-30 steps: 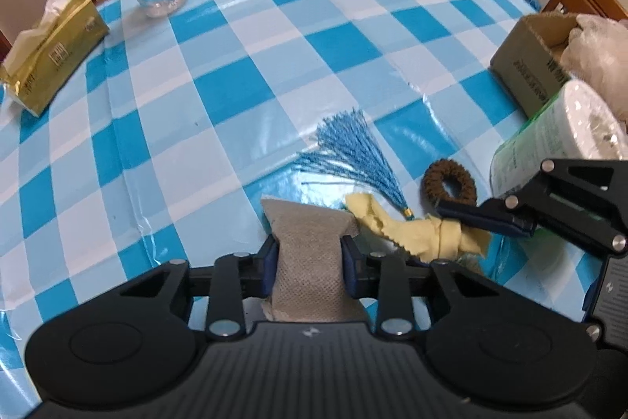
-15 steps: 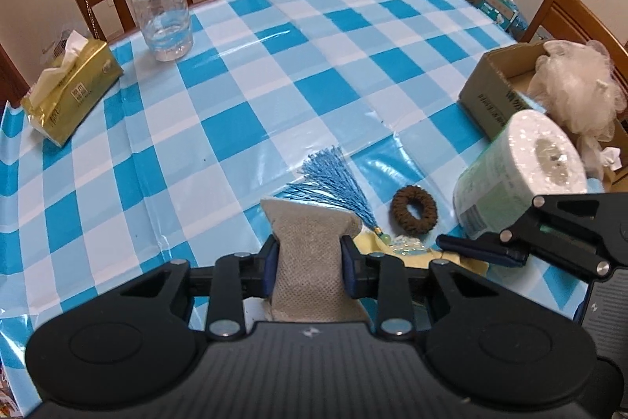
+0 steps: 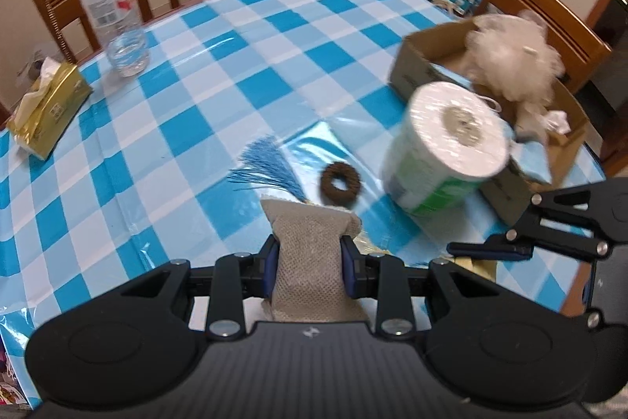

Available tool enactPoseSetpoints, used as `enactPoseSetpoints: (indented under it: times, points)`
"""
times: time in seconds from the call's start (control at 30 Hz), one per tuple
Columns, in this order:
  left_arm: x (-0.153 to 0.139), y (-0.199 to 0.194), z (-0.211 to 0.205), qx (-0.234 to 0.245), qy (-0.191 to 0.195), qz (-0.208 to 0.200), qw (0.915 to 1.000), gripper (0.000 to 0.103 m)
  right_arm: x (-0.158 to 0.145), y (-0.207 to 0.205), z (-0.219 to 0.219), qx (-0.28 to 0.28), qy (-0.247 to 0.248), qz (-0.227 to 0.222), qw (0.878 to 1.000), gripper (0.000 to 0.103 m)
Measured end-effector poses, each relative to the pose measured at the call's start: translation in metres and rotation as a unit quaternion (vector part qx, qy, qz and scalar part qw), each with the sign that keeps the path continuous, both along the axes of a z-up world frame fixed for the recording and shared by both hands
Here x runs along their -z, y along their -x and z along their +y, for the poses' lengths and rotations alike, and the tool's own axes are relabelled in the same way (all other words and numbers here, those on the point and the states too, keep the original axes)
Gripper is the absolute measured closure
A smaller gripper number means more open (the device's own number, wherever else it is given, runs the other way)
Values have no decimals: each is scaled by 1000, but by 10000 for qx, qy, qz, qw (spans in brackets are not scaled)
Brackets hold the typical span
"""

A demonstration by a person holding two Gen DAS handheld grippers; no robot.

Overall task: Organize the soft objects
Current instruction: 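Carry the sachet and yellow cloth into the cardboard box and open both tools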

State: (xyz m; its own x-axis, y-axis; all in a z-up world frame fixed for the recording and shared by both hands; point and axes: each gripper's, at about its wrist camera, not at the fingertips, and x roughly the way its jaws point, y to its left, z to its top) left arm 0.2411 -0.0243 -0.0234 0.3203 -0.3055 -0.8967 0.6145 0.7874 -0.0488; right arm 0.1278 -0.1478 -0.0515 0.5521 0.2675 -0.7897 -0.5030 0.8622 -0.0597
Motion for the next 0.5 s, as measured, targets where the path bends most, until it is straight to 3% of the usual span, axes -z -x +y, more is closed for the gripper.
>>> enactPoseSetpoints:
  times: [0.5]
  points:
    - [-29,60,-69,1025,184,209,9943,73,-24,42,-90,695,144,30,9975,68]
